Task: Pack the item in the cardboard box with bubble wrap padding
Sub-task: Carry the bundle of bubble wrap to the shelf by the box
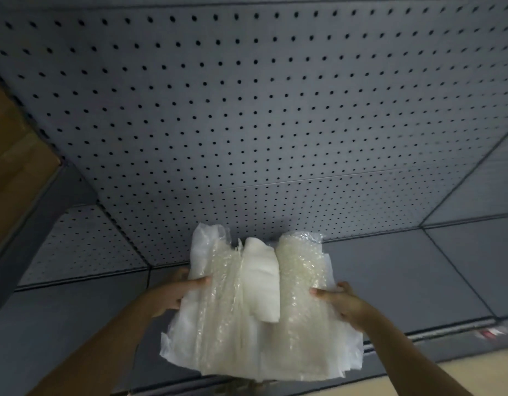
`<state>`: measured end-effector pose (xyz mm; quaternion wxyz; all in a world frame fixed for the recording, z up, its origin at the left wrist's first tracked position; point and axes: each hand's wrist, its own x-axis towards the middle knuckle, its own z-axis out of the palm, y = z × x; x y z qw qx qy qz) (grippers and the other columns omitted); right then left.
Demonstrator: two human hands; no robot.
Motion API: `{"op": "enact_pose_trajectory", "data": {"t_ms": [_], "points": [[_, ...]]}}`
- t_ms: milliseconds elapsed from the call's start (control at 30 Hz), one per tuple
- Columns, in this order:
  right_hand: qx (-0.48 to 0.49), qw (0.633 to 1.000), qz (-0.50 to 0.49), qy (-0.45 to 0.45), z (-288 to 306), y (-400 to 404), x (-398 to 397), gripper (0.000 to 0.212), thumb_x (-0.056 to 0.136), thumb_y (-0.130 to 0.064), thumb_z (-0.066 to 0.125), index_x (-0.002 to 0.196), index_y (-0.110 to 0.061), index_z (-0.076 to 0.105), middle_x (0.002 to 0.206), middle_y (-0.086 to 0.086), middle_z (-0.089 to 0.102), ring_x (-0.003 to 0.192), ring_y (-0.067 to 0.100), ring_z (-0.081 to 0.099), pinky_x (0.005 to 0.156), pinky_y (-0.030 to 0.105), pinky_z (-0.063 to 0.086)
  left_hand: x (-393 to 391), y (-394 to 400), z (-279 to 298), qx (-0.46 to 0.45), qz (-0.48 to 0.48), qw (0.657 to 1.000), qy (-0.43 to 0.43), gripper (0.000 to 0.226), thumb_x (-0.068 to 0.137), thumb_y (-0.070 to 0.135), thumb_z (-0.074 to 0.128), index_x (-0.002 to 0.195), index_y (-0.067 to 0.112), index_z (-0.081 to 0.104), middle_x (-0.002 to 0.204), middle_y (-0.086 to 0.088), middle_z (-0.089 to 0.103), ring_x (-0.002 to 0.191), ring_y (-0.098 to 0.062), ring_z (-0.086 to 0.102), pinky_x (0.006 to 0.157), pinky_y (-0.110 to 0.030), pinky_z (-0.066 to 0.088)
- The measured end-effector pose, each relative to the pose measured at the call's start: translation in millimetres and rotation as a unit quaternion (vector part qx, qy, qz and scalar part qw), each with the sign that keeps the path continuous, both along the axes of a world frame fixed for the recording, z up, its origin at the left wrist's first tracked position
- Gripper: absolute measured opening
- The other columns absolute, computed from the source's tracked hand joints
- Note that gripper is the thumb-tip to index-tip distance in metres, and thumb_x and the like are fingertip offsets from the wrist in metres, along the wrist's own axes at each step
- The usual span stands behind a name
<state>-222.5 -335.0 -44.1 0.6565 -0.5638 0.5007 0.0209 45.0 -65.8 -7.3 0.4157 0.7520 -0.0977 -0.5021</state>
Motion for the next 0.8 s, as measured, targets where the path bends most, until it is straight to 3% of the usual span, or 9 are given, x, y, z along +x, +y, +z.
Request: {"op": "enact_pose_trajectory", "data": {"t_ms": [67, 133, 200, 300, 467, 567, 700, 800], "points": [[-0.003, 0.999, -0.040, -0.011, 4.7, 2.0, -21.6, 0.070, 0.070, -0.035, 0.083, 0.117, -0.019, 0.033, 0.097, -0.005, 0.052, 0.084, 0.012, 0.054, 0.076, 0.033, 0.045, -1.0, -18.4, 7.0, 0.013, -0.037, 0.999, -0.014, 0.092, 0.039, 0.063, 0.079, 0.117, 0.023, 0.050, 0.117, 0.000, 0.061, 0.103, -0.020, 0.063, 0.082, -0.037, 0.055], [-0.004, 0.997, -0.071, -0.023, 14.5, 8.4, -44.9, 0.058, 0.072, -0.033, 0.082, 0.113, -0.014, 0.044, 0.098, 0.000, 0.060, 0.086, 0.018, 0.061, 0.069, 0.033, 0.049, -1.5, -40.6, 11.7, 0.023, -0.083, 0.996, -0.024, 0.104, 0.037, 0.065, 0.082, 0.123, 0.021, 0.044, 0.121, -0.002, 0.058, 0.106, -0.021, 0.062, 0.089, -0.042, 0.054], [-0.006, 0.994, -0.102, -0.027, 19.9, 14.2, -70.3, 0.048, 0.075, -0.032, 0.079, 0.111, -0.009, 0.056, 0.102, 0.009, 0.069, 0.090, 0.027, 0.067, 0.077, 0.040, 0.056, -5.7, -63.6, 15.3, 0.011, -0.126, 0.992, -0.028, 0.110, 0.033, 0.067, 0.086, 0.123, 0.022, 0.043, 0.122, -0.003, 0.059, 0.108, -0.022, 0.062, 0.096, -0.046, 0.052], [-0.022, 0.985, -0.168, -0.013, 23.8, 27.7, -111.8, 0.054, 0.071, -0.032, 0.082, 0.112, -0.003, 0.062, 0.106, 0.017, 0.071, 0.095, 0.034, 0.070, 0.090, 0.050, 0.055, -28.0, -99.8, 23.2, -0.005, -0.203, 0.978, -0.042, 0.113, 0.035, 0.070, 0.085, 0.126, 0.022, 0.038, 0.121, -0.002, 0.058, 0.109, -0.022, 0.061, 0.099, -0.046, 0.049], [-0.039, 0.959, -0.281, 0.000, 31.9, 62.8, -188.2, 0.062, 0.064, -0.035, 0.086, 0.112, -0.004, 0.062, 0.105, 0.015, 0.071, 0.093, 0.033, 0.070, 0.088, 0.048, 0.056, -84.5, -159.1, 26.8, -0.014, -0.320, 0.945, -0.058, 0.092, 0.070, 0.055, 0.077, 0.139, 0.018, 0.029, 0.121, -0.003, 0.056, 0.110, -0.023, 0.059, 0.100, -0.048, 0.048], [-0.042, 0.935, -0.351, -0.009, 40.9, 90.4, -242.3, 0.055, 0.069, -0.027, 0.084, 0.113, -0.002, 0.062, 0.106, 0.017, 0.072, 0.093, 0.035, 0.070, 0.080, 0.043, 0.058, -136.1, -190.1, 30.0, -0.021, -0.392, 0.918, -0.058, 0.097, 0.065, 0.059, 0.078, 0.139, 0.020, 0.028, 0.120, -0.002, 0.056, 0.111, -0.023, 0.057, 0.099, -0.046, 0.048], [-0.058, 0.894, -0.444, -0.003, 45.5, 138.1, -321.4, 0.064, 0.058, -0.032, 0.089, 0.109, 0.000, 0.067, 0.103, 0.018, 0.074, 0.095, 0.036, 0.071, 0.088, 0.049, 0.057, -222.5, -222.0, 30.8, -0.036, -0.482, 0.873, -0.064, 0.094, 0.073, 0.054, 0.075, 0.144, 0.019, 0.024, 0.130, -0.006, 0.053, 0.115, -0.024, 0.054, 0.093, -0.042, 0.048], [-0.068, 0.860, -0.506, 0.010, 45.4, 178.6, -371.7, 0.059, 0.063, -0.029, 0.087, 0.110, 0.000, 0.067, 0.103, 0.018, 0.074, 0.092, 0.034, 0.072, 0.076, 0.040, 0.060, -292.2, -234.1, 30.1, -0.047, -0.537, 0.839, -0.073, 0.086, 0.078, 0.050, 0.073, 0.143, 0.019, 0.026, 0.120, -0.004, 0.055, 0.104, -0.021, 0.058, 0.082, -0.037, 0.050]]}}
